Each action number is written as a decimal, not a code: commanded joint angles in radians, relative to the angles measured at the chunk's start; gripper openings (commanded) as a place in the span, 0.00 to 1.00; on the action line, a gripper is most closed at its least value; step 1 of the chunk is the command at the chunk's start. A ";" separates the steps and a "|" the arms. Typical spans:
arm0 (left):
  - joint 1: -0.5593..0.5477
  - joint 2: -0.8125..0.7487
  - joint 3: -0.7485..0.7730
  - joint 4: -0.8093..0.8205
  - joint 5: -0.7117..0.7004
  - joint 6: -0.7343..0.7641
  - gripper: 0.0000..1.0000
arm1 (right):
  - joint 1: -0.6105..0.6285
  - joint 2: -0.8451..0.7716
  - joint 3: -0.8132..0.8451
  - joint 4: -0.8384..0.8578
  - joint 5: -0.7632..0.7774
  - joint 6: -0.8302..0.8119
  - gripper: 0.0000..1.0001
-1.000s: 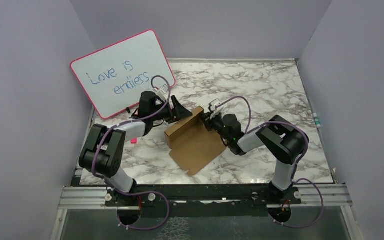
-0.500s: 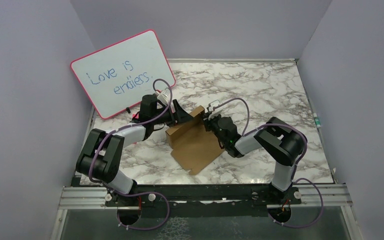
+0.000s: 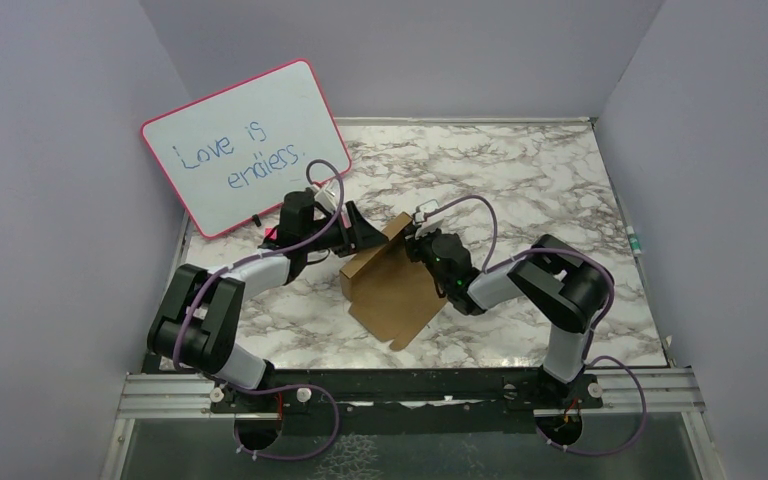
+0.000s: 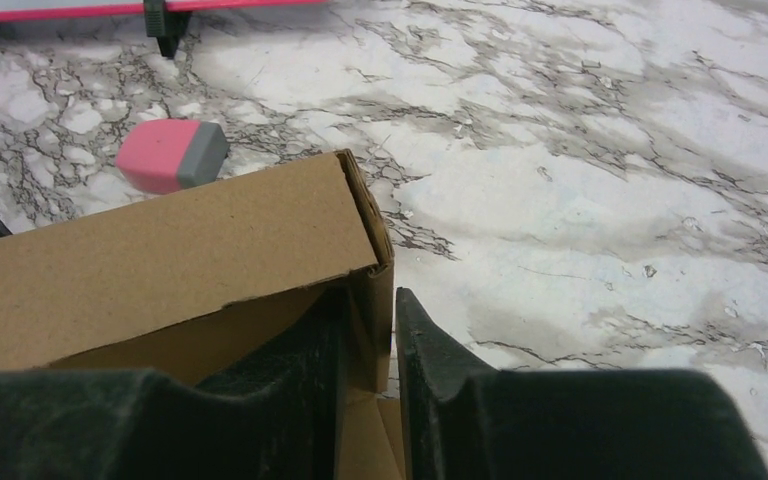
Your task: Fold the paper box
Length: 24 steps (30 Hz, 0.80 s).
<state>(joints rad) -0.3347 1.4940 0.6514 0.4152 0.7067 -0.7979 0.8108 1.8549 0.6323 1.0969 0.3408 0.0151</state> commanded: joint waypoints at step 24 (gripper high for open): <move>-0.441 -0.223 0.419 -0.889 -1.096 0.485 0.76 | -0.003 -0.725 -0.263 -0.589 0.121 0.324 0.84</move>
<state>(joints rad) -0.6460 1.2812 1.0218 -0.2829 -0.0074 -0.4004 0.8097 1.2274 0.4263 0.6170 0.3977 0.2420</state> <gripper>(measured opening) 0.759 0.797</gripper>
